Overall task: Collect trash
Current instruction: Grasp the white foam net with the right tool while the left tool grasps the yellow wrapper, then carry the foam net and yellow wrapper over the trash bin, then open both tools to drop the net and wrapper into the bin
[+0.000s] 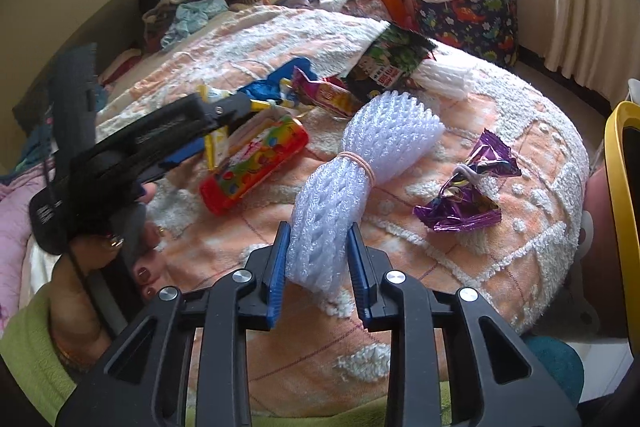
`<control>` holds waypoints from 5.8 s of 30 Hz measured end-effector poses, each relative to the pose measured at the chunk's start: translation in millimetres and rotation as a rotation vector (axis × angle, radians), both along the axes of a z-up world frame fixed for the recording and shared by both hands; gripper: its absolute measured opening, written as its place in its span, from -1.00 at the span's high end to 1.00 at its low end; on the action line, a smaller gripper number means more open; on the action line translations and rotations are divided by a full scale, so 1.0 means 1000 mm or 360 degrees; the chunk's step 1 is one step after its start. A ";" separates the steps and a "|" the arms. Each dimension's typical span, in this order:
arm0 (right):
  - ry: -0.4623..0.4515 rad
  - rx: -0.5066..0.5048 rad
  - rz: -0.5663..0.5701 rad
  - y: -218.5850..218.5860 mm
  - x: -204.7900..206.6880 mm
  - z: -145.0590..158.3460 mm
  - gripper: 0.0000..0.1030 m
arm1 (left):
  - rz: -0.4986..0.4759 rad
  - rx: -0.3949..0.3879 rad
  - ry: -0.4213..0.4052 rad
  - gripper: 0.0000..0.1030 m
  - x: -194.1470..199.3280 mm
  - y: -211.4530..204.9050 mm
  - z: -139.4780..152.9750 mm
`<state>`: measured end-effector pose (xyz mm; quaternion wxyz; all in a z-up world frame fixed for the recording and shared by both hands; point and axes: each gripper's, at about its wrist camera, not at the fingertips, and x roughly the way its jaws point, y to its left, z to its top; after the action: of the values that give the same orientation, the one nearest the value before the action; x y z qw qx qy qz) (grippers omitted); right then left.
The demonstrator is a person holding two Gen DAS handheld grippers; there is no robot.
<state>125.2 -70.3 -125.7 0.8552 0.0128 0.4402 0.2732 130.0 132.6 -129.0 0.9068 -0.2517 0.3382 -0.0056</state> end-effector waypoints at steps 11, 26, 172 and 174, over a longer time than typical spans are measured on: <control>-0.0090 -0.0006 0.0038 -0.006 -0.017 0.013 0.49 | -0.0079 -0.0014 0.0038 0.71 -0.004 -0.010 0.004; -0.0259 0.0057 0.0080 -0.018 -0.035 0.039 0.49 | -0.0095 0.0050 -0.0165 0.76 -0.026 -0.019 0.056; -0.0072 0.0297 -0.0976 -0.322 0.040 0.020 0.03 | -0.1014 0.0333 -0.0150 -0.43 0.016 -0.312 0.035; -0.0091 0.0293 -0.0966 -0.319 0.040 0.022 -0.01 | -0.0979 0.0340 -0.0180 -0.60 0.013 -0.307 0.040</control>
<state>165.0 -389.4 -103.8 0.9050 0.2133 0.3654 0.0443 143.0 -174.6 -89.1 0.9012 -0.0404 0.3462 -0.2576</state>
